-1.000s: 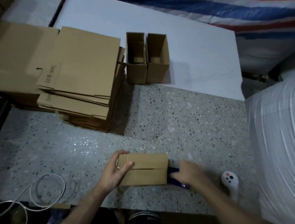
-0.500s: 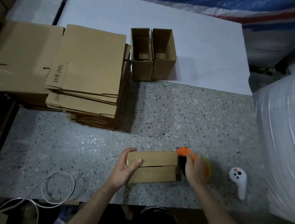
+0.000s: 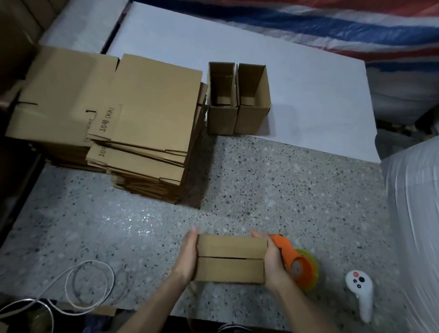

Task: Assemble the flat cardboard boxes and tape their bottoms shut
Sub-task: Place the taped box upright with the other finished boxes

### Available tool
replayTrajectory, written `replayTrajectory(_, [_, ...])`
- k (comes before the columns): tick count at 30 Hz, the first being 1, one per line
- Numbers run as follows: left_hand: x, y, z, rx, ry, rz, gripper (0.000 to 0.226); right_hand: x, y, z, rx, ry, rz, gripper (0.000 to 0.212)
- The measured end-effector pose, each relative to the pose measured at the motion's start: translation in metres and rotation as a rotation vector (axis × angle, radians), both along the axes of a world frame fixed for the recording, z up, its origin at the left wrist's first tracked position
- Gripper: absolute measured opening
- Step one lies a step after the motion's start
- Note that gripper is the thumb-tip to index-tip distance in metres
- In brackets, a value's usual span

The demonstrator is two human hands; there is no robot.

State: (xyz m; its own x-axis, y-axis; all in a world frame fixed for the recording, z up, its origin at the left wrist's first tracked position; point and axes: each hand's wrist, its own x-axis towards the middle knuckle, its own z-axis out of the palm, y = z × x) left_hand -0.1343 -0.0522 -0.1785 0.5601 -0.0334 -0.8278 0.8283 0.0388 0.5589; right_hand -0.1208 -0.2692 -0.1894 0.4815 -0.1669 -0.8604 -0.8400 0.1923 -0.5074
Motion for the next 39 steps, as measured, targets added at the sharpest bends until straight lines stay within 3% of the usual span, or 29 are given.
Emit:
replayTrajectory(3, [0.007, 0.003, 0.015, -0.098, 0.378, 0.003, 0.09, 0.002, -0.009, 0.0, -0.184, 0.038, 0.064, 0.057])
replayTrajectory(6, [0.019, 0.002, 0.034, -0.218, 0.342, -0.004, 0.071, 0.005, -0.026, 0.01, -0.161, -0.013, 0.08, 0.042])
replayTrajectory(9, [0.033, -0.014, 0.045, -0.092, 0.034, 0.097, 0.098, 0.014, -0.044, 0.022, -0.067, -0.177, 0.122, 0.035])
replayTrajectory(12, [0.035, -0.035, 0.047, 0.158, -0.546, 0.001, 0.134, 0.021, -0.047, 0.043, -0.265, -0.338, 0.202, 0.039])
replayTrajectory(14, [0.033, -0.044, 0.04, 0.238, -0.778, -0.107, 0.143, 0.026, -0.035, 0.06, -0.181, -0.432, 0.252, 0.072])
replayTrajectory(17, [0.026, -0.054, 0.021, 0.273, -0.916, -0.163, 0.127, 0.029, -0.012, 0.061, -0.078, -0.502, 0.314, 0.111])
replayTrajectory(20, [0.019, -0.057, -0.002, 0.273, -0.797, -0.197, 0.097, 0.022, 0.005, 0.031, -0.276, -0.49, 0.304, 0.137])
replayTrajectory(23, [0.016, -0.057, -0.014, 0.152, -0.619, -0.294, 0.052, 0.006, 0.007, -0.004, -0.385, -0.469, 0.272, 0.137])
replayTrajectory(25, [0.019, -0.058, -0.016, 0.105, -0.562, -0.337, 0.056, -0.003, 0.006, -0.028, -0.35, -0.523, 0.229, 0.132])
replayTrajectory(28, [0.038, -0.063, -0.019, 0.044, -0.518, -0.199, 0.063, 0.007, 0.003, -0.043, -0.282, -0.55, 0.118, 0.127])
replayTrajectory(31, [0.08, -0.079, -0.022, -0.033, -0.548, -0.16, 0.065, 0.05, -0.011, -0.044, -0.29, -0.572, 0.032, 0.126])
replayTrajectory(35, [0.155, -0.106, -0.044, -0.087, -0.62, -0.187, 0.075, 0.13, -0.036, -0.044, -0.376, -0.622, 0.026, 0.109])
replayTrajectory(39, [0.234, -0.138, -0.063, -0.078, -0.687, -0.249, 0.081, 0.211, -0.064, -0.052, -0.44, -0.645, -0.015, 0.131])
